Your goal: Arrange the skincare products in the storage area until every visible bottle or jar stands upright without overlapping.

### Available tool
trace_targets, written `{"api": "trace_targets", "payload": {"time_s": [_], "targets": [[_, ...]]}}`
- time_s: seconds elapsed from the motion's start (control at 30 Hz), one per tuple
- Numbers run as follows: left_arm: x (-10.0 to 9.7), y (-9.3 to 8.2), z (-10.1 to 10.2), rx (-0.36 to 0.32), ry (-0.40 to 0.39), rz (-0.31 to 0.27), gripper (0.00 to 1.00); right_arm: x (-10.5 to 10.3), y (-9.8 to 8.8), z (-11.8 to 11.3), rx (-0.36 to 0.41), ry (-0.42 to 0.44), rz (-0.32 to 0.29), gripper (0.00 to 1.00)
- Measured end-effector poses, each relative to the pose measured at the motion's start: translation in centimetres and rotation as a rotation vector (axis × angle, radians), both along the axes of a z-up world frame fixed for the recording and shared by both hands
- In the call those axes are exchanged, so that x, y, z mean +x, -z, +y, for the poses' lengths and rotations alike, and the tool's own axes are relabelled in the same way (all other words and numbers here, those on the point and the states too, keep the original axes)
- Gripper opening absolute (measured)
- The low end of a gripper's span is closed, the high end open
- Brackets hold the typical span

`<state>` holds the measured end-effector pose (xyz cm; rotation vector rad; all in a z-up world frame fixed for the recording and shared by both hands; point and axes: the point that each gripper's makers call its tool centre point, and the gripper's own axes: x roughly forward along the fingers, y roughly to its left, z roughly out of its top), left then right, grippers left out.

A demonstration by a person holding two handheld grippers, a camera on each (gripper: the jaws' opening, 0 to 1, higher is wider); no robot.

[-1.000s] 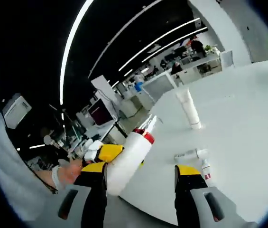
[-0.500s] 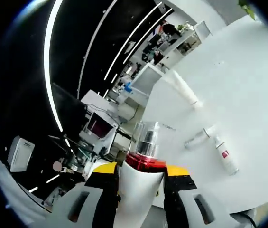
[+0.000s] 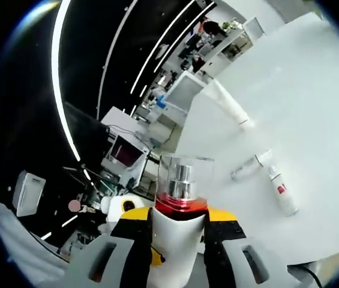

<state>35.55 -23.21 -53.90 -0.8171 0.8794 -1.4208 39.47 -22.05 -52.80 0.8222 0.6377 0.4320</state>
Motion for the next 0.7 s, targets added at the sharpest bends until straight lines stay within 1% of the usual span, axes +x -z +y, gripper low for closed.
{"api": "trace_targets", "payload": {"time_s": [0.07, 0.1, 0.17, 0.2, 0.33, 0.37, 0.4, 0.43, 0.47, 0.5, 0.63, 0.7], "targets": [[0.0, -0.2, 0.0, -0.007, 0.004, -0.019, 0.28, 0.0, -0.4, 0.2, -0.028, -0.031, -0.015, 0.25], [0.1, -0.3, 0.1, -0.008, 0.003, -0.030, 0.28, 0.1, -0.7, 0.3, -0.050, -0.049, -0.036, 0.25], [0.5, -0.6, 0.1, -0.012, -0.014, -0.068, 0.29, 0.1, -1.0, 0.4, -0.085, -0.071, -0.062, 0.25], [0.6, -0.9, 0.1, -0.018, -0.013, -0.076, 0.29, 0.3, -1.4, 0.5, -0.110, -0.091, -0.096, 0.25], [1.1, -1.3, 0.1, -0.016, -0.022, -0.095, 0.31, 0.6, -2.1, 0.8, -0.177, -0.129, -0.148, 0.24], [1.3, -1.2, 0.2, -0.009, -0.026, -0.094, 0.31, 0.7, -2.3, 0.9, -0.196, -0.140, -0.167, 0.24], [1.5, -1.0, 0.3, 0.014, -0.032, -0.081, 0.32, 0.8, -2.3, 0.9, -0.223, -0.146, -0.177, 0.24], [1.5, -1.1, 0.4, 0.018, -0.030, -0.076, 0.32, 0.8, -2.4, 1.0, -0.229, -0.148, -0.183, 0.24], [1.6, -1.0, 0.6, 0.037, -0.032, -0.080, 0.33, 0.9, -2.5, 1.1, -0.241, -0.158, -0.201, 0.24], [1.8, -1.0, 0.7, 0.052, -0.034, -0.086, 0.34, 1.0, -2.6, 1.2, -0.244, -0.161, -0.203, 0.24], [2.6, -1.1, 1.7, 0.106, -0.030, -0.153, 0.35, 1.5, -3.1, 1.4, -0.231, -0.150, -0.236, 0.24], [3.2, -1.0, 2.1, 0.137, -0.030, -0.177, 0.36, 2.0, -3.4, 1.3, -0.214, -0.144, -0.248, 0.24]]}}
